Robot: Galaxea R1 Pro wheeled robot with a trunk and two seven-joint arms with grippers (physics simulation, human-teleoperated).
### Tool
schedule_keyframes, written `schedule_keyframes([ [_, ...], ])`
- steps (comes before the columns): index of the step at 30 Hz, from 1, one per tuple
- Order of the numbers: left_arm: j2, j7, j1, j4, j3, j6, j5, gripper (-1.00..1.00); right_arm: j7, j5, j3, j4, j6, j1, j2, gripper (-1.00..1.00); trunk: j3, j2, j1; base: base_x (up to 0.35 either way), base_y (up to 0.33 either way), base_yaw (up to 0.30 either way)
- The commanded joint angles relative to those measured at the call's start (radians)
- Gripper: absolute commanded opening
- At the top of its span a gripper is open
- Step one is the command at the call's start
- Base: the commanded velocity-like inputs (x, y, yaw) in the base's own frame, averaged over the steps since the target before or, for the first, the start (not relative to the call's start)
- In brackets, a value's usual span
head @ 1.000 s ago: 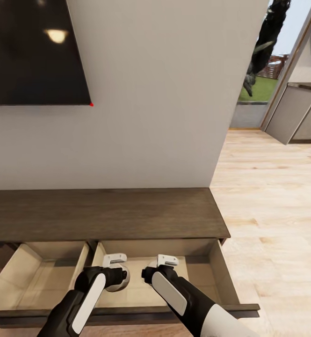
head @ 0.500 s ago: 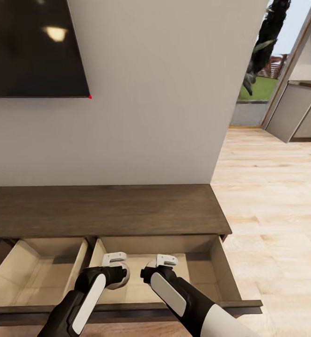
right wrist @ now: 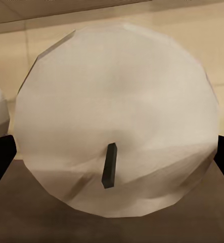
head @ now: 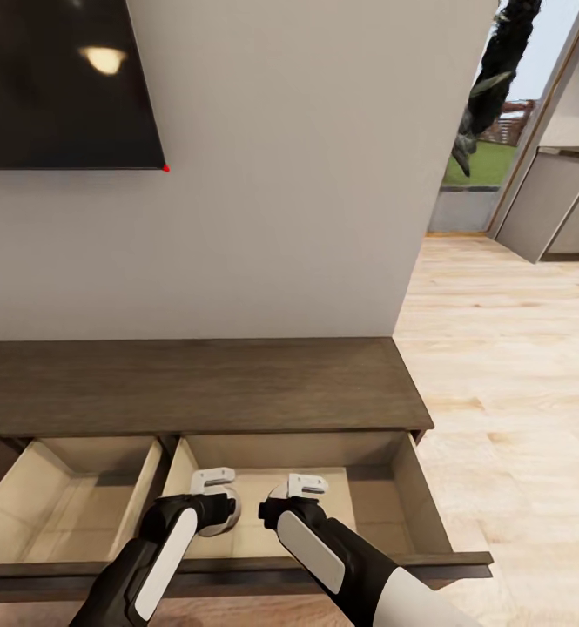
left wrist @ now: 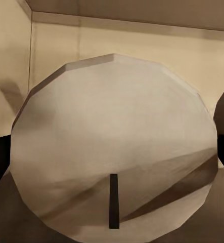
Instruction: Place each of the two pumpkins and all three candles from the living room inside a cabinet in the living room (use any cabinet), then make sure every cabinet is closed, and position the cauldron so it is next to a table in the living room.
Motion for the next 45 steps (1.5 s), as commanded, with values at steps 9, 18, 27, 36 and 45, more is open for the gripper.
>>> schedule_keyframes([
  [9,-0.004,0.006,-0.001,-0.015,-0.004,0.004,0.011,-1.00,-0.005,-0.001,0.003,-0.002,0.003,-0.001,0.000,-1.00,-0.020,-0.042,0.023,0.000,0.000,0.000],
  [18,-0.005,0.009,-0.001,-0.015,-0.034,0.004,0.011,-1.00,-0.004,-0.001,0.002,-0.002,0.002,-0.001,0.000,-1.00,-0.048,-0.105,0.057,0.000,0.000,0.000],
  [27,-0.005,0.009,0.000,-0.016,-0.034,0.003,0.010,-1.00,-0.004,-0.001,0.003,-0.002,-0.029,-0.001,0.000,-1.00,-0.070,-0.154,0.084,0.000,0.000,0.000],
  [36,-0.004,0.008,0.000,-0.017,-0.034,0.003,0.010,-1.00,-0.004,-0.001,0.003,-0.003,-0.030,-0.001,0.000,-1.00,-0.079,-0.175,0.096,0.000,0.000,0.000],
  [45,-0.003,0.007,0.000,-0.017,-0.034,0.004,0.011,-1.00,-0.004,-0.002,0.003,-0.004,-0.030,-0.001,0.000,-1.00,-0.079,-0.175,0.096,0.000,0.000,0.000],
])
